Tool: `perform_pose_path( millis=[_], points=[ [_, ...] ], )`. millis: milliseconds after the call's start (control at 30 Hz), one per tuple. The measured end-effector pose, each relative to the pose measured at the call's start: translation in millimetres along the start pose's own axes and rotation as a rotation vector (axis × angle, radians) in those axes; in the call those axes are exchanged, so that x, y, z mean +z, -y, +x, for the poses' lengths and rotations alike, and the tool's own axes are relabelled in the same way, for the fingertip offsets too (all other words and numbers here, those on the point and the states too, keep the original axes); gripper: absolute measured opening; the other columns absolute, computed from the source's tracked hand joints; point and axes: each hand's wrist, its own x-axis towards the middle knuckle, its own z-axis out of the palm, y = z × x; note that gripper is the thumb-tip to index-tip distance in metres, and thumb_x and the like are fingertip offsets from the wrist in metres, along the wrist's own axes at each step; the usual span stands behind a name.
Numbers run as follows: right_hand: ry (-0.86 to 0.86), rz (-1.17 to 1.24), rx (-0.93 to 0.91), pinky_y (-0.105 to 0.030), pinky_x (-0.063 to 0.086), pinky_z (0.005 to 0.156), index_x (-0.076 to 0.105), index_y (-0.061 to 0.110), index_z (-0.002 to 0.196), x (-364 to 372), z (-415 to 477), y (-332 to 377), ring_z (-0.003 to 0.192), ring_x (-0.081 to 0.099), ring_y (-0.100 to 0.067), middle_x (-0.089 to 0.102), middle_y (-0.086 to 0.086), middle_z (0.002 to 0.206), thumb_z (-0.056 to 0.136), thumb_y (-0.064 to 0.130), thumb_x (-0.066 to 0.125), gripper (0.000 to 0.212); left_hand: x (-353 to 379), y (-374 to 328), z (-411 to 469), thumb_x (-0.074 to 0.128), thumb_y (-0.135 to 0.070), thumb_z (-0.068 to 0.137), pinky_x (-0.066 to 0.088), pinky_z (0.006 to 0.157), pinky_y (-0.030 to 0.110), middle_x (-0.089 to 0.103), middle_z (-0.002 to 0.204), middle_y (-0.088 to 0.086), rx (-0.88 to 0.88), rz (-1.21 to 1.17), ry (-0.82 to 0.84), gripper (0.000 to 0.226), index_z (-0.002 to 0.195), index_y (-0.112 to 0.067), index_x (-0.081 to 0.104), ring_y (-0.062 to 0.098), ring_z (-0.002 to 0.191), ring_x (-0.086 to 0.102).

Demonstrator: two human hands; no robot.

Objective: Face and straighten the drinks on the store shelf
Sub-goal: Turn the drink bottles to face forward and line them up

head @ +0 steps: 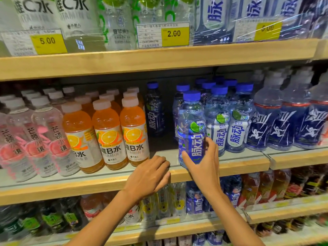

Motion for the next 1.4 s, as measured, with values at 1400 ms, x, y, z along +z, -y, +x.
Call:
perform_pose_path(
  millis=[1400],
  points=[
    [0.057, -0.227, -0.138, -0.036, 0.042, 0.093, 0.050, 0.004, 0.129, 37.8, 4.6, 9.7, 0.114, 0.052, -0.026, 0.055, -0.012, 0.123, 0.095, 0.017, 0.054, 0.036, -8.1, 30.9, -64.1, 0.042, -0.022, 0.098, 0.050, 0.086, 0.036, 0.071, 0.106, 0.015, 0.080, 0.271, -0.182, 0.037, 0.103, -0.003, 0.073, 0.028, 0.094, 0.067]
  ],
)
